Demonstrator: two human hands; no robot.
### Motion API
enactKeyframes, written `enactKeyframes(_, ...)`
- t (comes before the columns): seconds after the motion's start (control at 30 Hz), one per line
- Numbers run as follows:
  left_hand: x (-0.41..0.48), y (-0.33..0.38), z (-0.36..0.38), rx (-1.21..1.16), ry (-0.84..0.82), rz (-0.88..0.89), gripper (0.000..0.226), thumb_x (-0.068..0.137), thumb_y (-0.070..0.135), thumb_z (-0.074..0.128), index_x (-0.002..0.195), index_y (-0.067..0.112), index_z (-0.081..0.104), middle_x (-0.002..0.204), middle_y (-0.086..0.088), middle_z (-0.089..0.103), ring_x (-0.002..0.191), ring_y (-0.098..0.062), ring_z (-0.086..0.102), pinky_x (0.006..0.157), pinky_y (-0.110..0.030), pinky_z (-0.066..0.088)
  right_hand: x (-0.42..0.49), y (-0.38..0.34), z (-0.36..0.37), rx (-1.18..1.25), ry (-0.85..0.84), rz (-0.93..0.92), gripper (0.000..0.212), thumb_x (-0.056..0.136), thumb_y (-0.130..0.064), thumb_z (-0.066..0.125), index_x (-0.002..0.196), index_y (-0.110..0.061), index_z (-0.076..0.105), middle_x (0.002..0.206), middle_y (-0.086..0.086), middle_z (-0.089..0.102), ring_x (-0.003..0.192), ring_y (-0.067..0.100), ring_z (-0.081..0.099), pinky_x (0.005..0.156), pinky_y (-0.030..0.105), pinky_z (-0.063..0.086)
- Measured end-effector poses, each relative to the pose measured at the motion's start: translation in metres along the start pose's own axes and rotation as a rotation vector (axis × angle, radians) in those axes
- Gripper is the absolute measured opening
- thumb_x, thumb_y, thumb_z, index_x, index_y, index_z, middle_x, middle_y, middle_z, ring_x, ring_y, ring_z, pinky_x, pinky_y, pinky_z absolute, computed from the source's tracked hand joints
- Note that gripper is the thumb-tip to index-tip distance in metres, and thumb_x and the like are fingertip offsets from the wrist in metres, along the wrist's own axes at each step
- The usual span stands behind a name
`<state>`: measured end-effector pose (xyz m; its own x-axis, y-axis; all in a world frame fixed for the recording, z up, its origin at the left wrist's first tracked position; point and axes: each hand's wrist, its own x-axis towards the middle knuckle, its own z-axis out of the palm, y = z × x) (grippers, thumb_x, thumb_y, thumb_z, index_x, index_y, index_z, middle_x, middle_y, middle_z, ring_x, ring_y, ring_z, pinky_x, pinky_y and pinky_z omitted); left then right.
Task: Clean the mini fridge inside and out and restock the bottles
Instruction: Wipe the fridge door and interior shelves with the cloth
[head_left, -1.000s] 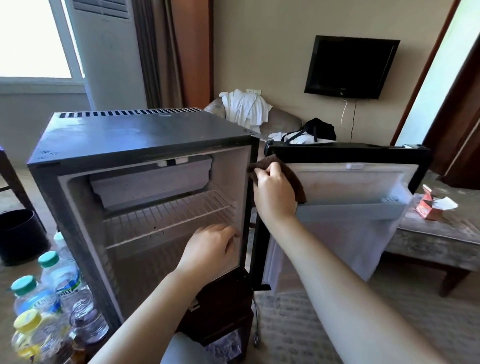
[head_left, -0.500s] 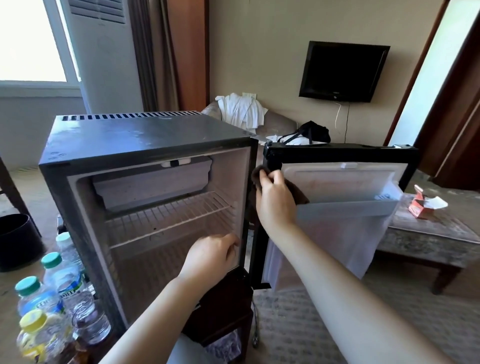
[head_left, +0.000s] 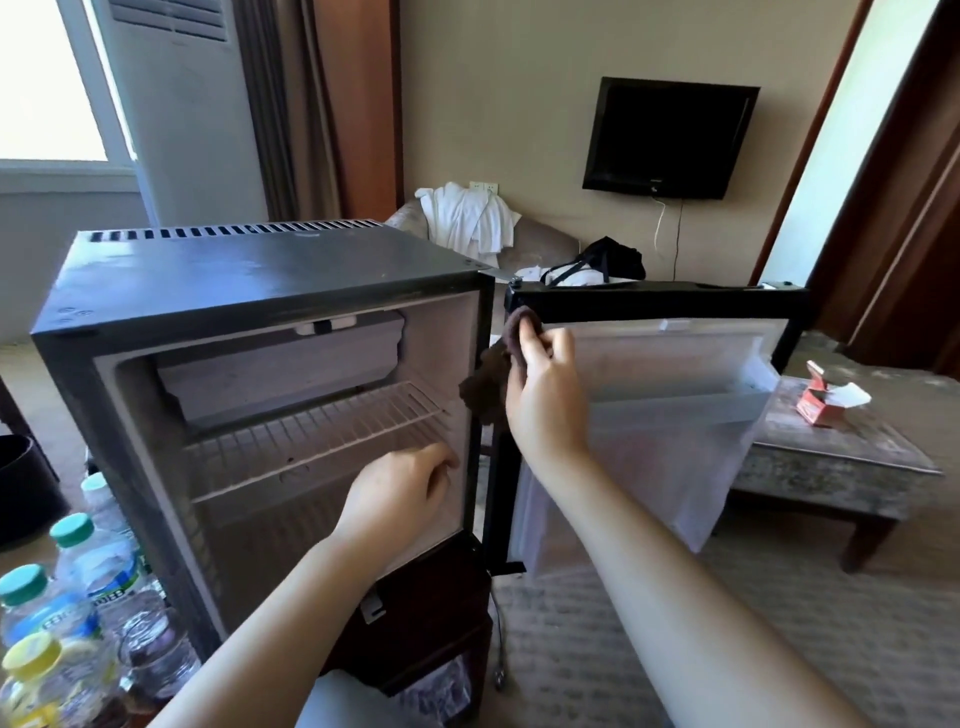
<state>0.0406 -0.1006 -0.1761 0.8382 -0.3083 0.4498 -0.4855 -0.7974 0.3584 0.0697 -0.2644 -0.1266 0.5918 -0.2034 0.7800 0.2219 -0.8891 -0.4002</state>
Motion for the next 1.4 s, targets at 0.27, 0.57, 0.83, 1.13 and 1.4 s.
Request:
enactKeyframes(0.27,0.053,0.065,0.027,-0.172,0.109,0.179,0.021,0.09,0.01,0.055,0.105,0.016,0.068,0.099,0.003,0.064,0.089,-0.019,0.061,0.066,-0.032,0.05,0.028,0.105,-0.081,-0.133,0.244,-0.056,0.041,0.077,0.008,0.062,0.113,-0.009,0.07,0.1,0.014,0.054,0.09,0.032,0.056,0.078,0.037,0.05)
enactKeyframes(0.57,0.089,0.111,0.066,0.003,0.098,0.298,0.036,0.081,0.01,0.056,0.115,0.011,0.066,0.113,-0.005,0.066,0.113,-0.028,0.058,0.089,-0.041,0.051,-0.008,0.18,-0.069,-0.252,-0.125,0.088,0.026,0.084,-0.002,0.062,0.108,-0.008,0.071,0.112,0.011,0.067,0.107,0.035,0.059,0.091,0.042,0.047)
enactKeyframes(0.83,0.08,0.111,0.086,0.022,0.19,0.2,0.032,0.087,0.031,0.044,0.083,0.013,0.071,0.082,-0.002,0.07,0.116,-0.027,0.059,0.077,-0.041,0.053,-0.024,0.178,-0.087,-0.233,-0.107,-0.111,0.029,0.073,-0.001,0.071,0.1,-0.012,0.072,0.091,0.006,0.065,0.084,0.032,0.058,0.076,0.042,0.049)
enactKeyframes(1.13,0.07,0.098,0.071,-0.016,0.238,0.236,0.021,0.083,0.022,0.059,0.066,0.011,0.055,0.073,-0.004,0.065,0.109,-0.026,0.059,0.063,-0.036,0.052,-0.006,0.168,-0.161,-0.179,0.298,-0.179,0.023,0.084,-0.003,0.057,0.102,-0.006,0.072,0.107,0.011,0.064,0.096,0.031,0.056,0.087,0.039,0.046)
enactKeyframes(1.4,0.067,0.092,0.068,-0.04,0.165,0.239,0.017,0.09,0.019,0.062,0.078,0.008,0.056,0.087,-0.005,0.063,0.115,-0.023,0.048,0.068,-0.04,0.051,-0.015,0.175,-0.172,-0.394,0.306,-0.202,0.028,0.078,0.001,0.056,0.101,-0.003,0.072,0.099,0.015,0.062,0.092,0.033,0.053,0.08,0.044,0.048)
